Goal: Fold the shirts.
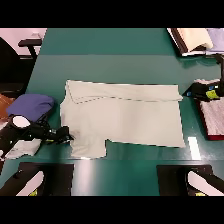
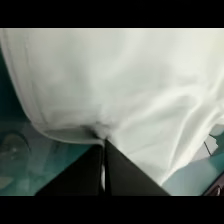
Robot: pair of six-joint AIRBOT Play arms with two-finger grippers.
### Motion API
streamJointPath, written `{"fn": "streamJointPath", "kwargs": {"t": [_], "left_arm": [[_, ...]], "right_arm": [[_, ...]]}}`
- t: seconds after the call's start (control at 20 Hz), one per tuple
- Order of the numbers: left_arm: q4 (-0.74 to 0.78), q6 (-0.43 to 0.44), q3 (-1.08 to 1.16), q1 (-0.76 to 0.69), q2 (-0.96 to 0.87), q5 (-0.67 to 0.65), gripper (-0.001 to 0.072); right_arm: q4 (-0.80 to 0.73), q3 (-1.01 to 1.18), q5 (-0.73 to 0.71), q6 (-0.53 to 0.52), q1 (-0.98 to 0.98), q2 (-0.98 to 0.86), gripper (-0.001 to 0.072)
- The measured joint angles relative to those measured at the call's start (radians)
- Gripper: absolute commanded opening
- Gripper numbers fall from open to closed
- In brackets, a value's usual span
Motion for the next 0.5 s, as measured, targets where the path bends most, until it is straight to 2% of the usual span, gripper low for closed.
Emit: {"fn": "streamJointPath", "kwargs": {"t": [0.15, 0.3, 0.45, 0.5], "left_arm": [[-0.013, 0.018, 0.032, 0.000, 0.000, -0.015, 0.0022], [-0.018, 0.036, 0.074, 0.000, 0.000, -0.030, 0.0022], [-0.020, 0.046, 0.100, 0.000, 0.000, -0.034, 0.0023], [-0.020, 0.047, 0.103, 0.000, 0.000, -0.034, 0.0023]], "right_arm": [[-0.088, -0.052, 0.080, -0.002, -0.037, 0.006, 0.0434], [-0.131, -0.198, 0.117, -0.002, -0.150, 0.039, 0.0543], [-0.140, -0.381, 0.123, -0.002, -0.296, 0.074, 0.0529], [-0.133, -0.443, 0.122, -0.002, -0.343, 0.081, 0.0502]]}}
